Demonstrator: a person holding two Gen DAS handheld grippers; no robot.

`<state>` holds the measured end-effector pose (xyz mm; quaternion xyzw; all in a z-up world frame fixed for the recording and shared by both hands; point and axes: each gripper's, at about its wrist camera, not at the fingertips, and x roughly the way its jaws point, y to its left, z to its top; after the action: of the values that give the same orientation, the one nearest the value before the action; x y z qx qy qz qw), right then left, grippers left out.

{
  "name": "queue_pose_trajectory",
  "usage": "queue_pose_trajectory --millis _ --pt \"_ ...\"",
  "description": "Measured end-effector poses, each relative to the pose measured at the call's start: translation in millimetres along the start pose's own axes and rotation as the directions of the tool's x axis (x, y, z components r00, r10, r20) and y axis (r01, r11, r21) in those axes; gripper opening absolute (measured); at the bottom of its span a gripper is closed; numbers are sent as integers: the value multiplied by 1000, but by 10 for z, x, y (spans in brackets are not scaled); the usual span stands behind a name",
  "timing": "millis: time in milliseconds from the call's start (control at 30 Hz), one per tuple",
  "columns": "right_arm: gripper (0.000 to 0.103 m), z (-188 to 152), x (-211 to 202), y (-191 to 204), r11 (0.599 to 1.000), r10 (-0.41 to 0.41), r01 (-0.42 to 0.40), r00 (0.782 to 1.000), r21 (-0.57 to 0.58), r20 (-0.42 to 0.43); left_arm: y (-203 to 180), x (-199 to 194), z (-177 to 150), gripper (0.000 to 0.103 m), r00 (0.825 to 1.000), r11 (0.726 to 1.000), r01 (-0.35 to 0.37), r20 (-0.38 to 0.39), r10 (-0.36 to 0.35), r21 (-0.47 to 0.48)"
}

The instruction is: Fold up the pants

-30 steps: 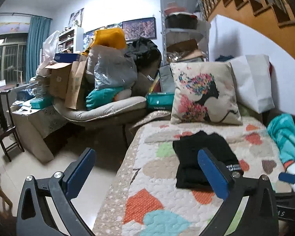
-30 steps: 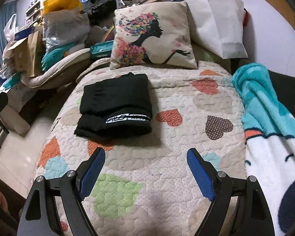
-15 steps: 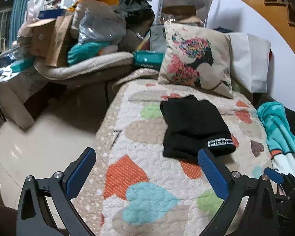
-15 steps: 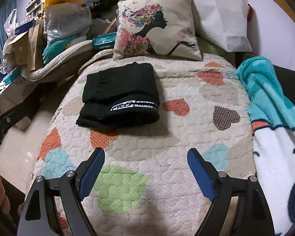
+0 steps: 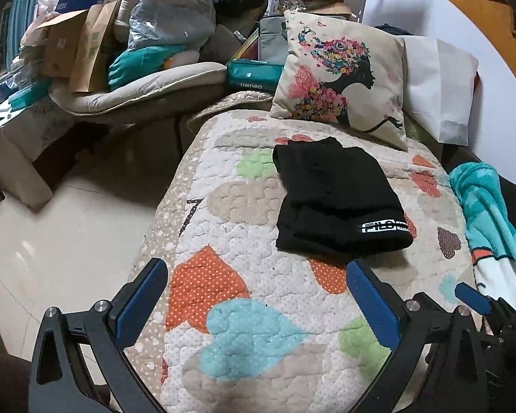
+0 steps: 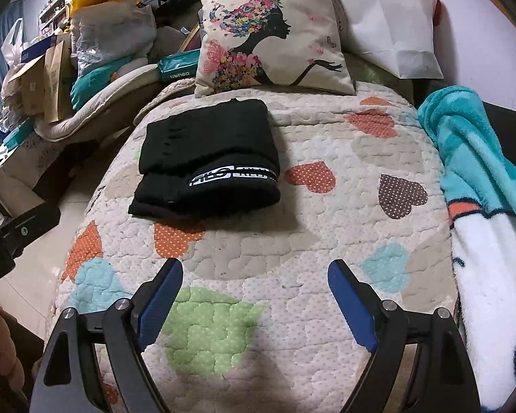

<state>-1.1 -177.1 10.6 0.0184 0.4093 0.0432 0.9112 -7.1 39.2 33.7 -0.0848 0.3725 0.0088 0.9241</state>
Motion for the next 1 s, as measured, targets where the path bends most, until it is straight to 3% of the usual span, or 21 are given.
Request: queue_pose_trajectory --millis 500,1000 --pt "91 -4 0 12 1000 -2 2 1000 -1 0 -6 31 -21 103 1000 1000 -14 -12 15 8" --pt "91 -8 10 8 1000 -2 2 1000 -8 2 38 136 -39 103 997 1000 -2 -75 3 5"
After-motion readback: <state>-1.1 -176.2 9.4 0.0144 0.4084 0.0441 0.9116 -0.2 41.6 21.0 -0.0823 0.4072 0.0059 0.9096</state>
